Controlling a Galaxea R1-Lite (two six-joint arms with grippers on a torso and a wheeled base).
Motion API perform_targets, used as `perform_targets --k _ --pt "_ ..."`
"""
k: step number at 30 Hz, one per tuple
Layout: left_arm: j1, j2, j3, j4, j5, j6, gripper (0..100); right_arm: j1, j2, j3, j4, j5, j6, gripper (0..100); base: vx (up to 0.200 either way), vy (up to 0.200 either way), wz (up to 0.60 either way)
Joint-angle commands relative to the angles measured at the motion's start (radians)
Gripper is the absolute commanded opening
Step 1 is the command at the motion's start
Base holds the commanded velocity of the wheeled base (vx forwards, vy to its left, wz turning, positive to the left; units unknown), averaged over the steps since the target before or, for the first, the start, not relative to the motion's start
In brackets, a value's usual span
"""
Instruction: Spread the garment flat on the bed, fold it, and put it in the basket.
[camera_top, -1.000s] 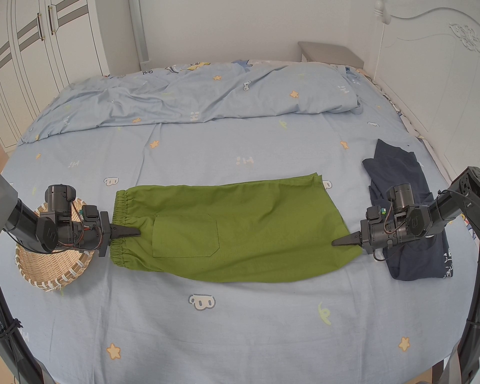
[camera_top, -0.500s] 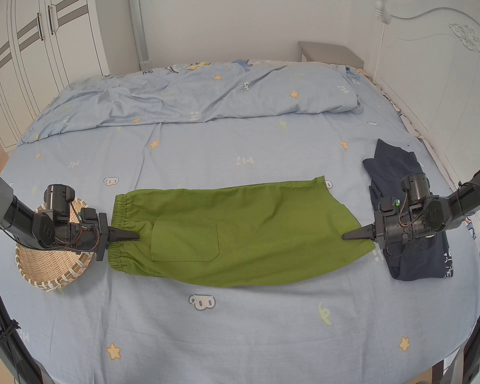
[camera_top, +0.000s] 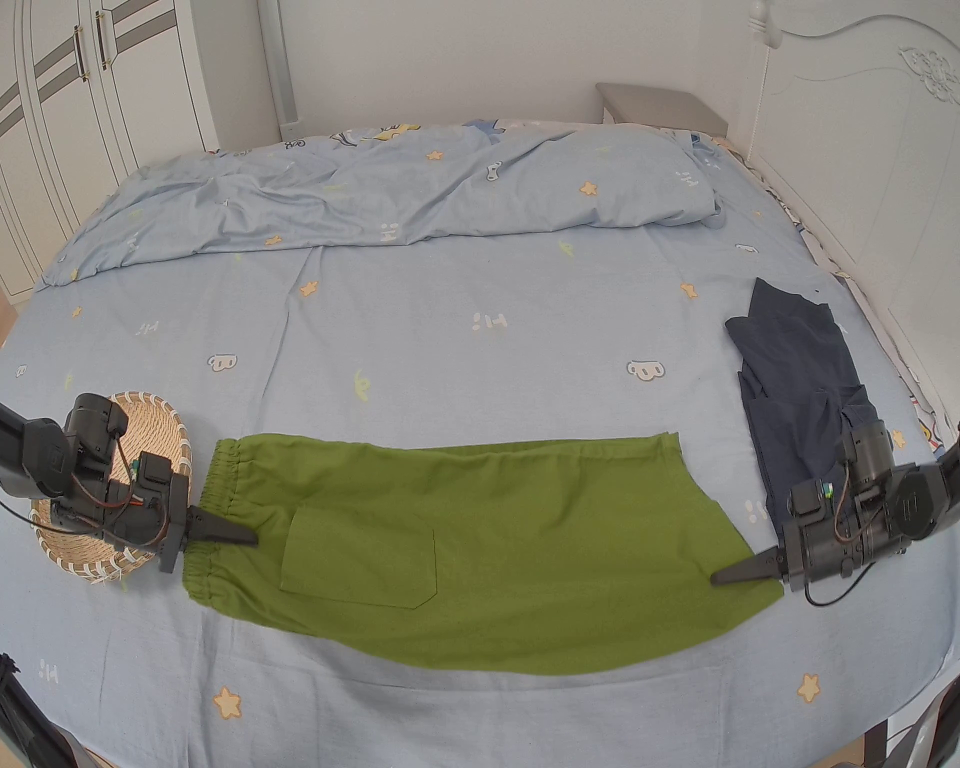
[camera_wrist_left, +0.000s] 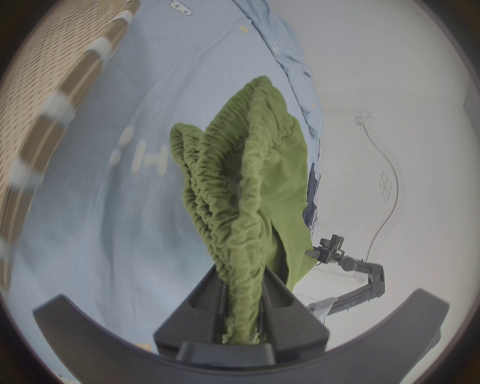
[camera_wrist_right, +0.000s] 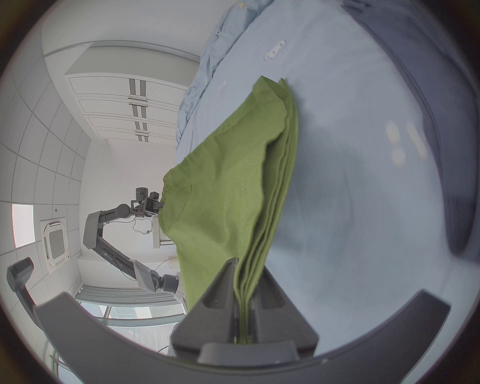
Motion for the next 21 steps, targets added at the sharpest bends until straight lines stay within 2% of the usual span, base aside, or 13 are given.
perform_targets --k 1,3,5,6,12,21 --pt "0.082 -0.147 0.128 0.145 0.008 0.176 0 0.012 -0.09 0.223 -0.12 -0.002 -0.015 0 0.0 0.0 0.0" --pt "0.118 -0.171 0.182 0.185 0.008 0.26 0 0.024 -0.104 0.304 -0.192 -0.002 -0.013 0 0.0 0.0 0.0" --pt "0.118 -0.171 0.182 0.185 0.008 0.26 0 0.024 -0.104 0.304 -0.192 -0.002 -0.013 0 0.0 0.0 0.0" --pt "0.141 -0.194 0.257 0.193 0.009 0.326 0 0.047 -0.107 0.405 -0.288 -0.002 -0.013 0 0.0 0.0 0.0" --pt "0.138 -0.225 0.379 0.116 0.009 0.329 0 0.074 -0.088 0.542 -0.474 -0.002 -0.009 0 0.0 0.0 0.0" --pt "0.141 -0.205 0.452 -0.019 0.017 0.329 0 0.108 -0.036 0.608 -0.561 -0.002 -0.006 0 0.0 0.0 0.0"
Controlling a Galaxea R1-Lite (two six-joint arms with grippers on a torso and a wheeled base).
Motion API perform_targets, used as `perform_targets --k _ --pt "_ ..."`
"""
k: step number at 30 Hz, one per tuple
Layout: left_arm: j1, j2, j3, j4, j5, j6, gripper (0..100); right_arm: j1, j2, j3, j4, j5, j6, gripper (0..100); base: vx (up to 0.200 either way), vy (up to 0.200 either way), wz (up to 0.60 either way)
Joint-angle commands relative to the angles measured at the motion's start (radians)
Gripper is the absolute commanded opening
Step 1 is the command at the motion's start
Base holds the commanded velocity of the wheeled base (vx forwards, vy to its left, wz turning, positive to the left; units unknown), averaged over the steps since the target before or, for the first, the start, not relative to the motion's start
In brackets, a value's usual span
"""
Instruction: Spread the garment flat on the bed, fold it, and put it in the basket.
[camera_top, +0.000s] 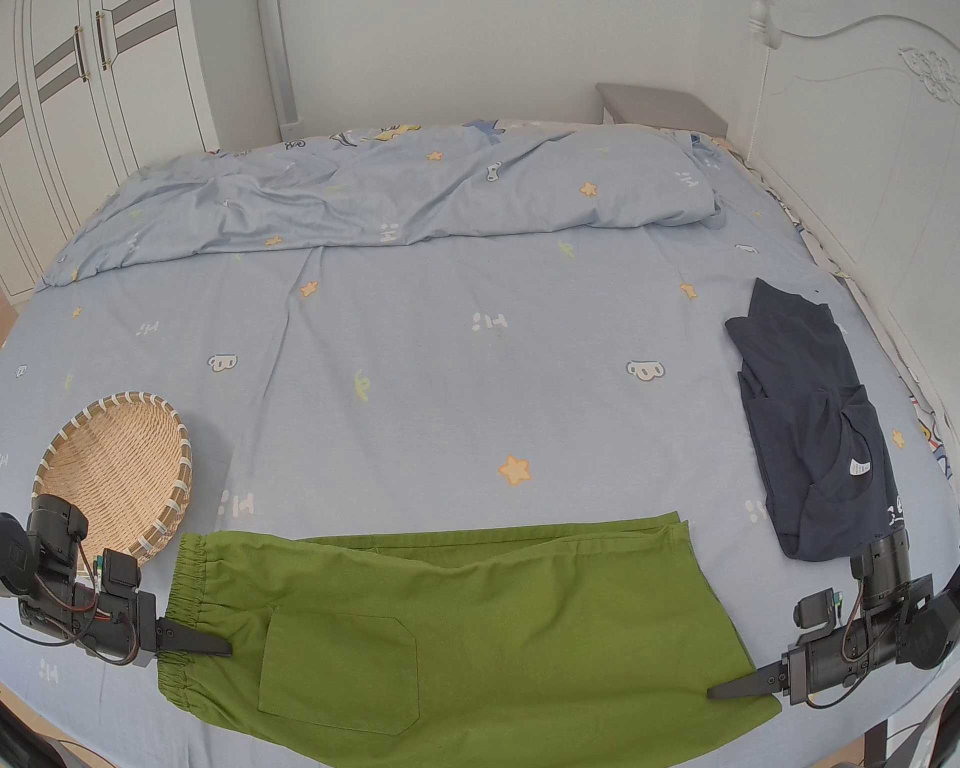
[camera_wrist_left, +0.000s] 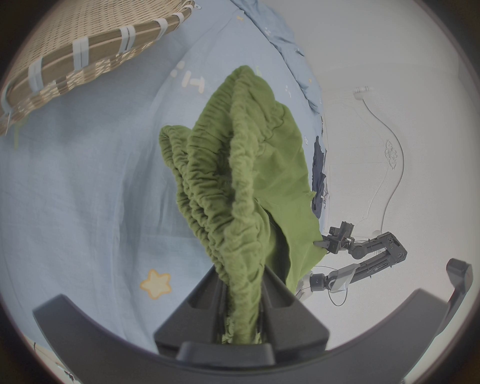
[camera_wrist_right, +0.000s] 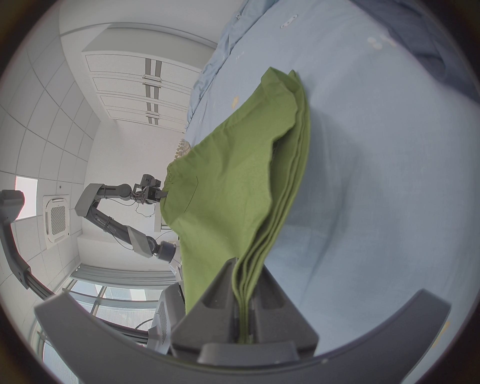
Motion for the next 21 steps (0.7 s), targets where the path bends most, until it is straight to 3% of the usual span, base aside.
perform_targets --k 1,11,12,21 --pt "0.011 0.011 0.028 -0.014 0.012 0.001 0 0.02 0.041 0.032 -0.016 0.001 0.0 0 0.0 0.0 0.0" --pt "0.02 0.042 0.03 -0.033 0.029 0.003 0 0.039 0.091 0.039 -0.051 -0.043 -0.008 0 0.0 0.0 0.0" --pt "0.02 0.042 0.03 -0.031 0.029 0.003 0 0.046 0.094 0.039 -0.055 -0.049 -0.005 100 0.0 0.0 0.0" --pt "0.028 0.023 0.031 -0.021 0.033 0.001 0 0.034 0.097 0.068 -0.13 -0.051 0.0 100 0.0 0.0 0.0"
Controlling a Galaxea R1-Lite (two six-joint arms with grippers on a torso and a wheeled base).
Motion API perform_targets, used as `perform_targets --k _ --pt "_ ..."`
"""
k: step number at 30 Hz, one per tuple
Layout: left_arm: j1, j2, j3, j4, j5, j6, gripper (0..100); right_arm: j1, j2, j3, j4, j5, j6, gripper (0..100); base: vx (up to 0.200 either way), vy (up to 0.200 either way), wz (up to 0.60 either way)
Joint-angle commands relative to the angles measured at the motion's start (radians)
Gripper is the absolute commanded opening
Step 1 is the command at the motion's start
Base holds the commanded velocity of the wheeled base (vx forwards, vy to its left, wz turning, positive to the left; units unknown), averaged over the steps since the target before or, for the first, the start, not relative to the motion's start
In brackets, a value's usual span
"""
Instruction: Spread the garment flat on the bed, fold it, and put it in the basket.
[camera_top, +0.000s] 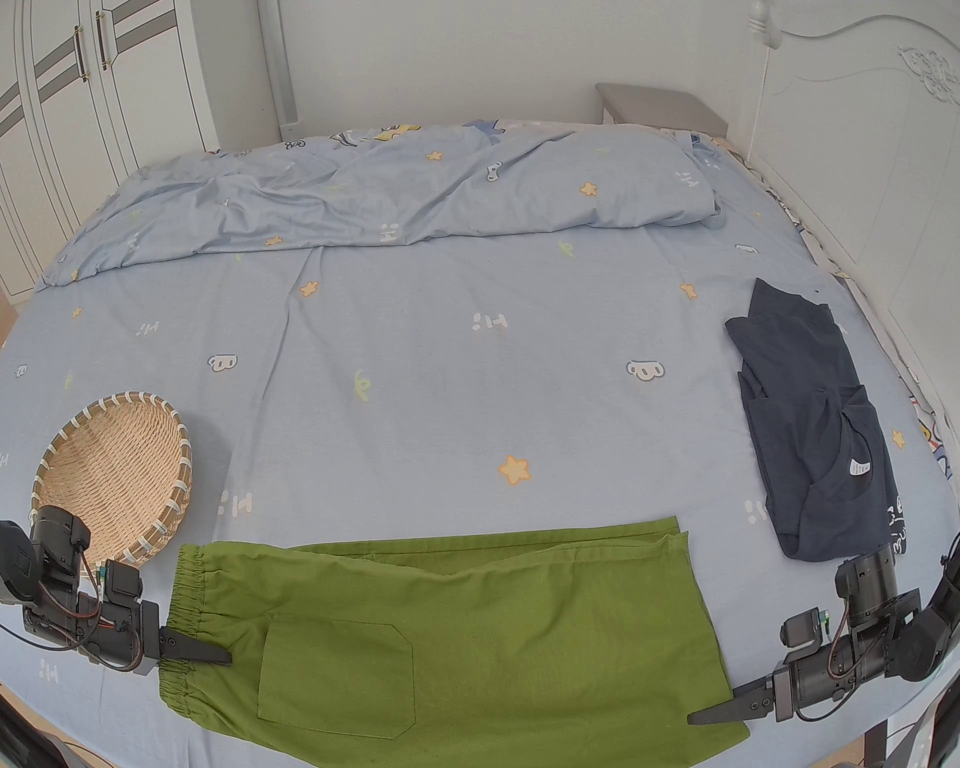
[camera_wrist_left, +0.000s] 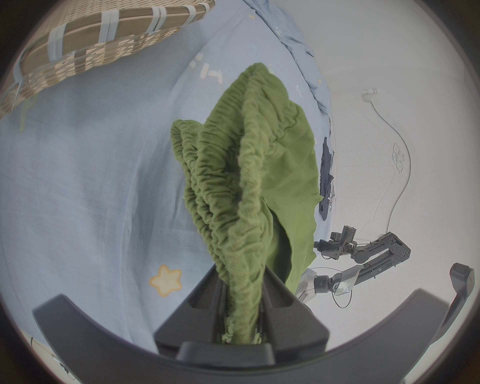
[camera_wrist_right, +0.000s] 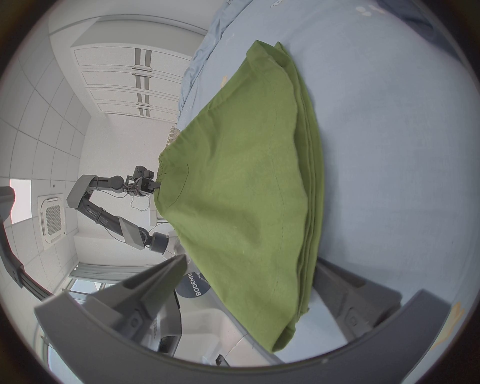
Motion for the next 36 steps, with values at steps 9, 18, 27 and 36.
perform_targets --k 9,18,27,36 --pt "0.085 -0.175 -0.011 0.038 0.105 0.001 0 -0.109 -0.221 -0.091 -0.099 -0.17 0.069 100 0.0 0.0 0.0" --pt "0.095 -0.255 -0.054 0.11 0.243 0.001 0 -0.095 -0.425 -0.346 0.24 -0.184 0.123 100 0.0 0.0 0.0" --pt "0.088 -0.29 -0.132 0.17 0.309 -0.001 0 -0.064 -0.427 -0.424 0.283 -0.184 0.124 100 0.0 0.0 0.0" --pt "-0.015 -0.336 -0.353 0.44 0.359 -0.018 0 -0.061 -0.427 -0.412 0.283 -0.187 0.124 100 0.0 0.0 0.0"
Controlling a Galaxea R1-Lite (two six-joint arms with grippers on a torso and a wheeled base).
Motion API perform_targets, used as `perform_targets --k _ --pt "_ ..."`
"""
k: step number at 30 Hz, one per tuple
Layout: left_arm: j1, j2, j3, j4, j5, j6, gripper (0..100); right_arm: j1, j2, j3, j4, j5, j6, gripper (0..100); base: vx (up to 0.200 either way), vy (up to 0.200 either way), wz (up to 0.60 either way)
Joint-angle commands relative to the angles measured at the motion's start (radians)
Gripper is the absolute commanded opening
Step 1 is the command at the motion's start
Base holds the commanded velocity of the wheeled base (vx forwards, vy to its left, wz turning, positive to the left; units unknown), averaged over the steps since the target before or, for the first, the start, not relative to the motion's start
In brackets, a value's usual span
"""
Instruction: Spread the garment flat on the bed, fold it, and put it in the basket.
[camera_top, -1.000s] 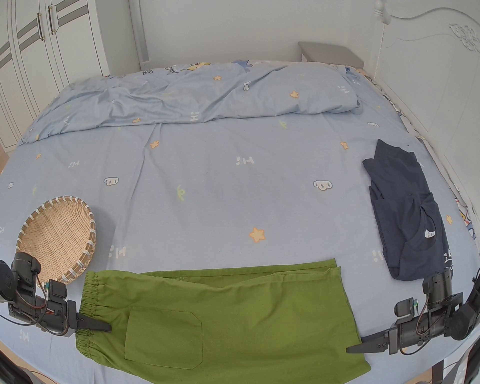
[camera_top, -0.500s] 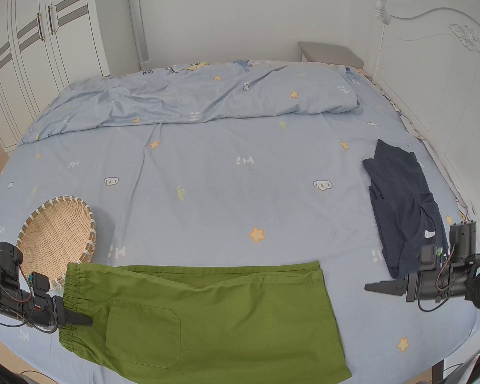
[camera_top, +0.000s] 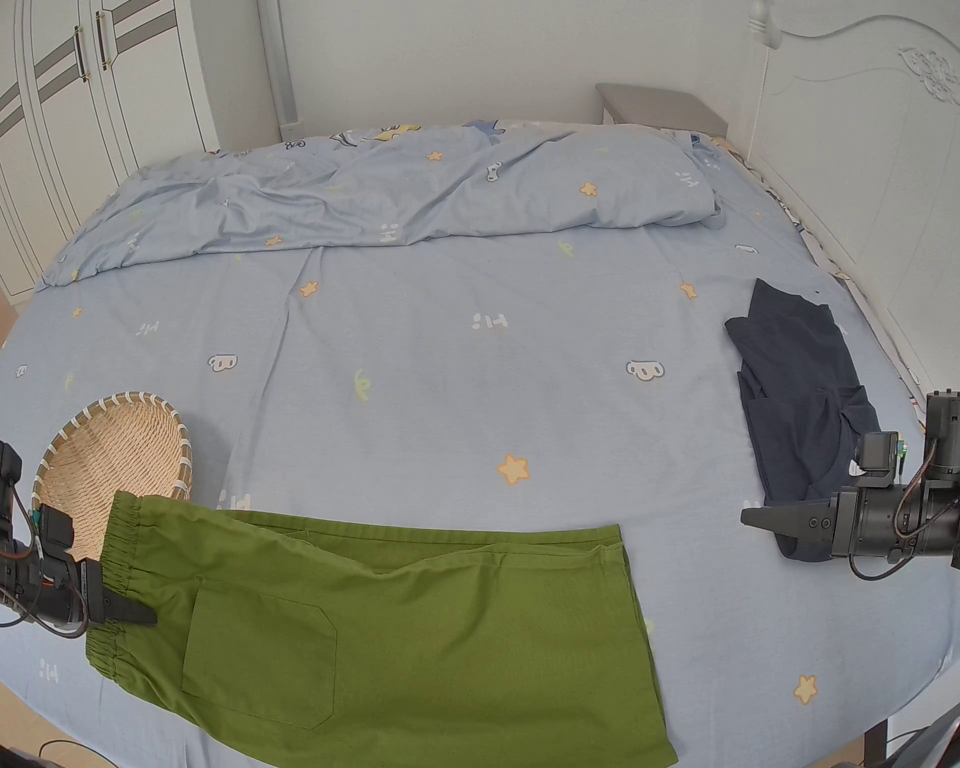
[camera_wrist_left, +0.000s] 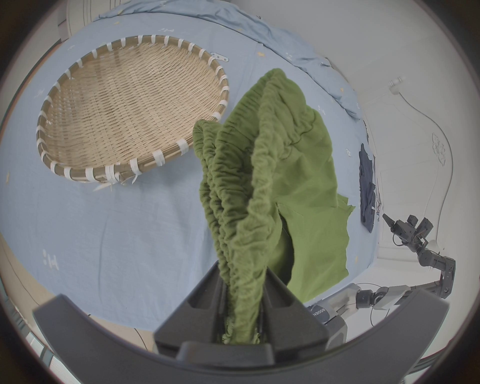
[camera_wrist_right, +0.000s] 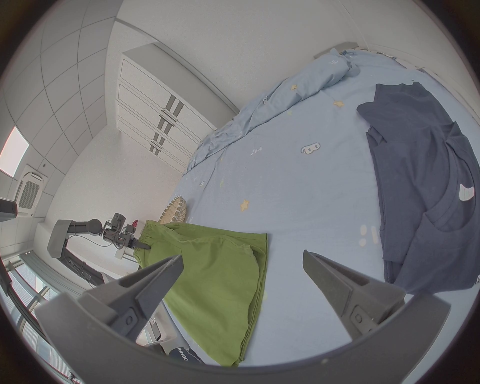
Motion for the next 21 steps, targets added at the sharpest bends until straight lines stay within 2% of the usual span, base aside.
perform_targets --k 1,4,8,14,16,20,21 --pt "-0.074 -0.038 -0.121 0.098 0.024 -0.013 0 0.001 -0.007 0.004 -0.001 -0.001 0.0 100 0.0 0.0 0.0" --pt "-0.175 -0.04 -0.214 0.19 0.047 -0.06 0 0.005 -0.012 0.009 -0.001 -0.001 0.0 100 0.0 0.0 0.0" --pt "-0.263 -0.038 -0.243 0.197 0.082 -0.12 0 0.001 -0.013 0.016 -0.001 -0.002 0.0 100 0.0 0.0 0.0" --pt "-0.381 -0.052 -0.256 0.194 0.146 -0.145 0 -0.005 -0.013 0.015 -0.001 -0.002 0.0 100 0.0 0.0 0.0" --pt "-0.425 -0.064 -0.279 0.2 0.15 -0.186 0 -0.005 -0.012 0.016 -0.001 -0.002 0.0 100 0.0 0.0 0.0" --pt "-0.572 -0.079 -0.346 0.205 0.162 -0.306 0 -0.004 -0.01 0.016 -0.001 -0.002 0.0 100 0.0 0.0 0.0" --pt "-0.572 -0.079 -0.346 0.205 0.162 -0.306 0 -0.004 -0.01 0.016 -0.001 -0.002 0.0 100 0.0 0.0 0.0"
